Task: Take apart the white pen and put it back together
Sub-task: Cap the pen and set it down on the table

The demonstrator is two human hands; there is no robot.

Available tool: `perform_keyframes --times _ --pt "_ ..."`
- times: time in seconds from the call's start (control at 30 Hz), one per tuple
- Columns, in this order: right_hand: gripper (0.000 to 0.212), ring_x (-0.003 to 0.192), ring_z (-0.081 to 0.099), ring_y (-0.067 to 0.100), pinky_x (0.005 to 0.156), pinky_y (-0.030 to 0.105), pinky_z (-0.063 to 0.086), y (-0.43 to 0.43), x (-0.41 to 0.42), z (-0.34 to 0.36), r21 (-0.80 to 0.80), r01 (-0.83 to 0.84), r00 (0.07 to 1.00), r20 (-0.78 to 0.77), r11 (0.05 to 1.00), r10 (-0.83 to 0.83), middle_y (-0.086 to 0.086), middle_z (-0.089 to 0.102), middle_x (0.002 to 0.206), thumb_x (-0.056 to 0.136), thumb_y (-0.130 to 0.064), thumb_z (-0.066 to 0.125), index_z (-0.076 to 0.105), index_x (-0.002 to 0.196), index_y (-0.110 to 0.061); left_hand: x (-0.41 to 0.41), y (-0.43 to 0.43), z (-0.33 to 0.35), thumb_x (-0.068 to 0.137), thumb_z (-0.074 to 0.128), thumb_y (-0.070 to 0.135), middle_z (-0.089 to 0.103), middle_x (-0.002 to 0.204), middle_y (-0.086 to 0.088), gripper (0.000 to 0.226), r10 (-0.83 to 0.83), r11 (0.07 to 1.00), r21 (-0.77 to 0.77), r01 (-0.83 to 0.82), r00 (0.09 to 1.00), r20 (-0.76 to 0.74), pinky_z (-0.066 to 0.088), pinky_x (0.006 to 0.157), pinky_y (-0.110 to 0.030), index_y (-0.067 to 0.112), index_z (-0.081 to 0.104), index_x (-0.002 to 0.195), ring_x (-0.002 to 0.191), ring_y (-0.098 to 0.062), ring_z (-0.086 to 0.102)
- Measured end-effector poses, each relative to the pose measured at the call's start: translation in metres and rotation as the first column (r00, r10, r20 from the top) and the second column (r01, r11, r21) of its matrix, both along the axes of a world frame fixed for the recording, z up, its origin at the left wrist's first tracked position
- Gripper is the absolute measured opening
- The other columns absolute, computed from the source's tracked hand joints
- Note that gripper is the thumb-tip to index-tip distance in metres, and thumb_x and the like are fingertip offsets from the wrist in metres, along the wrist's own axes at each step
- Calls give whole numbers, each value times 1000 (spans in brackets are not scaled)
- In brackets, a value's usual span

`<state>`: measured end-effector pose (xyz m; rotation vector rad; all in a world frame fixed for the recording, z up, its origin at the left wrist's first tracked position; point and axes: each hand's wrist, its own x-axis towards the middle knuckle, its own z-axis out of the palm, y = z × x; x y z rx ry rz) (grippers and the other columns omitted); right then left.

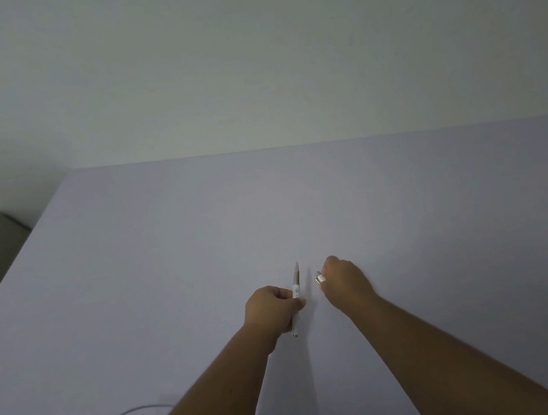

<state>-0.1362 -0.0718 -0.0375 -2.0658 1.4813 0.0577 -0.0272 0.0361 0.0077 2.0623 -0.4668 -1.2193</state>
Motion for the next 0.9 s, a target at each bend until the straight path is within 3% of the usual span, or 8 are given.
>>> perform_keyframes --times 0.07,0.13,0.2,0.3,0.37,0.53,0.9 --pt "30 106 60 32 88 35 47 -1 0 3 55 72 993 91 996 -77 14 65 113 91 -27 52 58 112 -6 0 0 -1 76 74 13 65 71 -8 12 -11 1000 2 11 1000 -3 61 74 -38 12 64 69 65 -23 62" --pt "24 93 65 27 90 35 50 -6 2 9 148 173 943 260 974 -207 11 71 97 90 -31 55 68 95 -11 0 0 -1 75 75 13 66 73 -9 11 -19 1000 11 19 1000 -1 62 75 -39 11 66 72 66 -23 63" --pt "25 67 63 19 80 36 55 -11 5 19 321 262 805 449 910 -389 6 70 74 88 -29 58 66 68 -17 -1 -1 -1 74 77 15 68 77 -9 11 -30 999 25 30 1000 8 61 77 -41 11 67 75 68 -24 64" --pt "19 59 61 13 64 25 55 -18 9 35 567 297 567 543 768 -619 5 68 69 86 -18 64 64 67 -17 -4 -3 1 74 77 17 69 82 -10 11 -51 998 36 51 999 19 61 78 -40 13 67 76 71 -23 66" --pt "14 61 62 15 63 25 54 -20 11 40 630 285 512 537 722 -671 5 68 70 85 -14 65 65 71 -15 -7 -4 3 74 76 16 69 82 -9 10 -67 997 33 67 998 20 61 78 -39 13 67 77 72 -23 66" --pt "13 63 62 16 63 24 53 -15 5 45 629 218 558 547 746 -624 7 70 71 84 -13 66 68 72 -11 -12 -3 8 75 75 16 69 83 -11 12 -82 997 13 82 996 26 60 80 -43 9 68 83 75 -25 66" --pt "4 66 63 16 62 24 54 -3 -6 43 643 136 668 502 754 -549 7 72 75 80 -12 71 70 81 -8 -18 -5 9 76 74 15 69 75 -9 9 -80 996 -28 81 996 43 61 78 -41 13 66 74 68 -23 66"
